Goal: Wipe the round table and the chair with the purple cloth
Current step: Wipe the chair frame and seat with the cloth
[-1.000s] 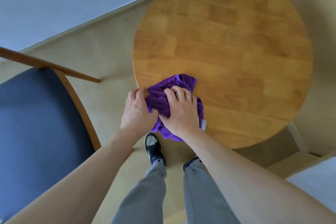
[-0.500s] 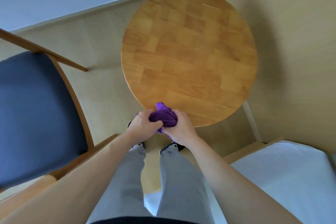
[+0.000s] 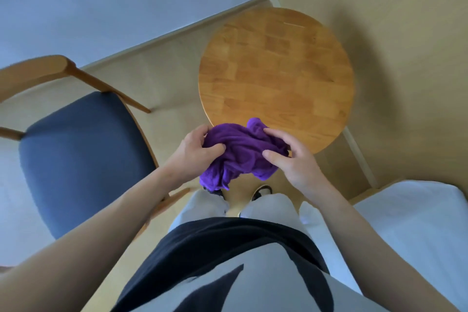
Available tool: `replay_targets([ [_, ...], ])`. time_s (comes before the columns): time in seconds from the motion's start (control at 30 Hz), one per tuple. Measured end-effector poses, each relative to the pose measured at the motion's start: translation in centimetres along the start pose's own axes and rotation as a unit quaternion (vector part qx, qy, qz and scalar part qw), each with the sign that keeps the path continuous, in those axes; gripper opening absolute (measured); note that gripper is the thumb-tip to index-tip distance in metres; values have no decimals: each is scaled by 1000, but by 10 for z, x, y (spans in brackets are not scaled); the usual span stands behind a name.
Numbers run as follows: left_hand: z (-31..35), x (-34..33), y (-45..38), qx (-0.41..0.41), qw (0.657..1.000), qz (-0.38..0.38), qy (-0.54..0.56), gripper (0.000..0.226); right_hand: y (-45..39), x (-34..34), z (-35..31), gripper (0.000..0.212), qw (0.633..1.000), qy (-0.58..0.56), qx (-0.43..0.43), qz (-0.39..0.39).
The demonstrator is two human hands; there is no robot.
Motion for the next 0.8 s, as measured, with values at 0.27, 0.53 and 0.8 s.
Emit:
replay_targets([
  [0.27,14,-3,48,-58,994,89,-16,11,3,-13,-9,16,993,88,23,77],
  [0.53,7,-21,93,-59,986,66,-142,74,8,16,-28,5,985,118,100,78],
  [0.8,-44,12,141,-74,966,167,-182,51,35,-23,-45,9,963,187,185,57],
])
Point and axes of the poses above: each hand's wrist, its own y-axis away from the middle knuckle, its own x-axis out of the back of the hand, z = x × y, the point moved 1 cm from there along -y, towards the middle knuckle, and after that the axes turned 10 degrees about y, right-handed, at the moved point
